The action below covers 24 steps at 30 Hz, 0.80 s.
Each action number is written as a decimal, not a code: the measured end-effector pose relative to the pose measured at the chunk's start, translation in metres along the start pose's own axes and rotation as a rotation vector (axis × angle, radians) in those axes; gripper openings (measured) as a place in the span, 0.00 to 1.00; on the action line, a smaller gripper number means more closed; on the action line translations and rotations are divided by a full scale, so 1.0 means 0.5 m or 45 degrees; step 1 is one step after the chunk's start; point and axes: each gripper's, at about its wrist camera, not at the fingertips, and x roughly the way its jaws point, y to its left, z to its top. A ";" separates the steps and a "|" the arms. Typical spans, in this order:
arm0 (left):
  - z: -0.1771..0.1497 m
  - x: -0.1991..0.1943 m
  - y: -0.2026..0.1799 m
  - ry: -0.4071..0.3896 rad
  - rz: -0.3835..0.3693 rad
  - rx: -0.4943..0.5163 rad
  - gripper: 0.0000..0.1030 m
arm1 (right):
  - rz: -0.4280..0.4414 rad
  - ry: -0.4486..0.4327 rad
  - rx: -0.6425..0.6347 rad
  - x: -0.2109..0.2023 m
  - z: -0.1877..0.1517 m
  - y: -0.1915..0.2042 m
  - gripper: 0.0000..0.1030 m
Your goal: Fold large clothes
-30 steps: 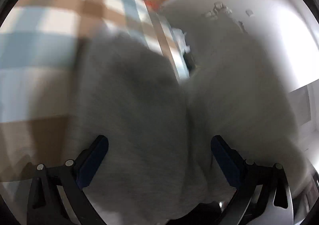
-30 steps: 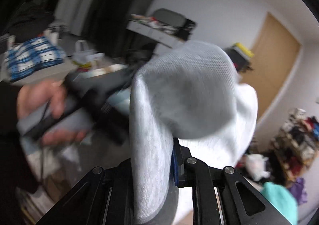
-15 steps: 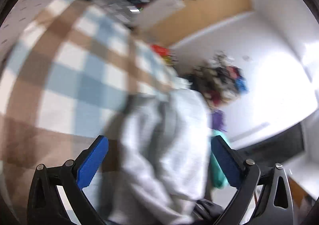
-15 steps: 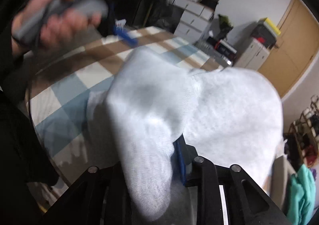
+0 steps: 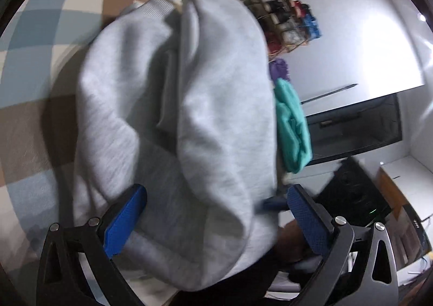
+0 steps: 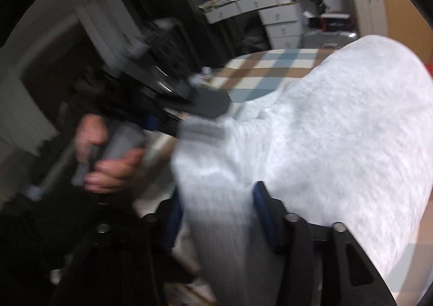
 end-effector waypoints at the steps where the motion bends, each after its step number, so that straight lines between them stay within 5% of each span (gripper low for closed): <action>1: -0.004 0.001 -0.010 0.006 0.026 0.026 0.98 | 0.036 -0.025 0.011 -0.022 -0.003 0.000 0.72; 4: -0.004 0.002 -0.051 -0.007 0.059 0.122 0.98 | 0.051 -0.131 0.041 -0.117 0.021 -0.027 0.75; 7: 0.002 0.029 -0.065 0.006 0.091 0.149 0.98 | -0.219 -0.205 -0.002 -0.175 0.083 -0.067 0.91; 10: 0.010 0.051 -0.059 -0.001 0.136 0.153 0.97 | -0.470 -0.168 -0.108 -0.164 0.196 -0.123 0.92; 11: 0.008 0.052 -0.059 -0.010 0.156 0.165 0.86 | -0.546 -0.137 -0.146 -0.143 0.242 -0.150 0.92; 12: 0.005 0.053 -0.060 -0.009 0.183 0.177 0.61 | -0.600 -0.109 -0.162 -0.122 0.270 -0.170 0.92; 13: -0.001 0.050 -0.056 0.000 0.217 0.182 0.47 | -0.640 -0.063 -0.165 -0.099 0.292 -0.190 0.89; 14: -0.001 0.058 -0.054 0.004 0.232 0.169 0.30 | -0.651 0.019 -0.161 -0.060 0.316 -0.221 0.86; 15: -0.002 0.057 -0.050 0.007 0.205 0.153 0.18 | -0.652 0.090 -0.157 -0.031 0.320 -0.238 0.71; 16: -0.004 0.056 -0.047 0.006 0.197 0.140 0.15 | -0.656 0.174 -0.157 0.008 0.332 -0.262 0.46; 19: -0.012 0.034 -0.061 -0.018 0.202 0.140 0.07 | -0.618 0.385 -0.082 0.087 0.332 -0.318 0.16; 24: -0.037 -0.019 -0.094 -0.064 0.166 0.151 0.04 | -0.579 0.278 -0.104 0.025 0.343 -0.263 0.05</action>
